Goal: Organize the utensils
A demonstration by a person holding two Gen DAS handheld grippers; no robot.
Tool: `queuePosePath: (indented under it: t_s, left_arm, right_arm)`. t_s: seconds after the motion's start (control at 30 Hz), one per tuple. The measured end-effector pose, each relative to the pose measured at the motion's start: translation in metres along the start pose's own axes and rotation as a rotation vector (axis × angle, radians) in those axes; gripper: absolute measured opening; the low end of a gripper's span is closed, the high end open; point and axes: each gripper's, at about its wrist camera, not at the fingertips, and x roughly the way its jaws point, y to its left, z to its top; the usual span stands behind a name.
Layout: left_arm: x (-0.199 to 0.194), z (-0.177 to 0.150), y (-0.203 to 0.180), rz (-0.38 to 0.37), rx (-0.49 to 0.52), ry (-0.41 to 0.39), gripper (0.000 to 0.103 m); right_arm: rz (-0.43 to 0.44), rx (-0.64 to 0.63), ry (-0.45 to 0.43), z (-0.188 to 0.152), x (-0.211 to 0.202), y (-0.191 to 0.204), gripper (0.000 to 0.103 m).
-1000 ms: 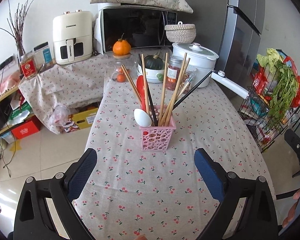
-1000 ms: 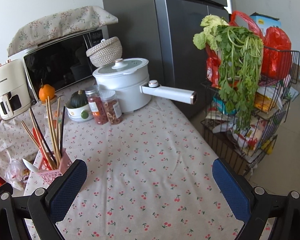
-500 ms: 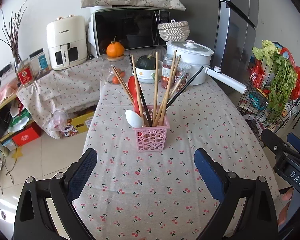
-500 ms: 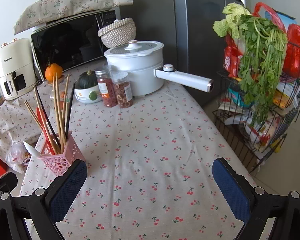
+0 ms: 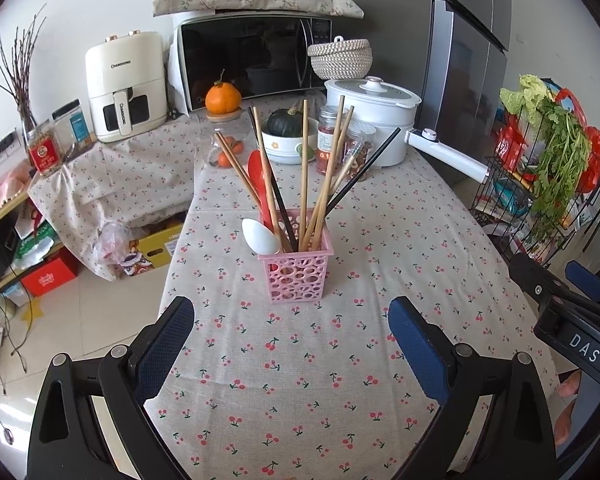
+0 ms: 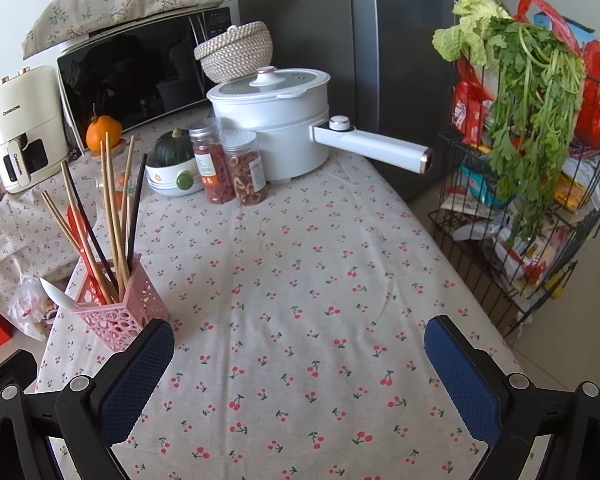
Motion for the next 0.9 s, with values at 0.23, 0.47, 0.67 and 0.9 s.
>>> queuePosePath:
  t_s: [0.23,0.47,0.67,0.9]
  left_arm:
    - [-0.0005,-0.0012,-0.0027,-0.005,0.014,0.001,0.099]
    - [-0.0014,-0.0018,-0.0029,-0.005,0.02,-0.001,0.099]
    - [-0.0013,-0.0022,-0.0024,-0.003,0.018,-0.002,0.099]
    - [0.0024,-0.0044,-0.0009,-0.004,0.015,0.007,0.099]
  right_arm:
    - [-0.003,0.003,-0.001,-0.0011,-0.0001,-0.0015,0.103]
    - [0.003,0.018,0.011,-0.0012,0.0015,-0.0051,0.103]
    - [0.001,0.021,0.016,-0.0019,0.0019,-0.0054,0.103]
    - [0.004,0.017,0.031,-0.0029,0.0048,-0.0042,0.103]
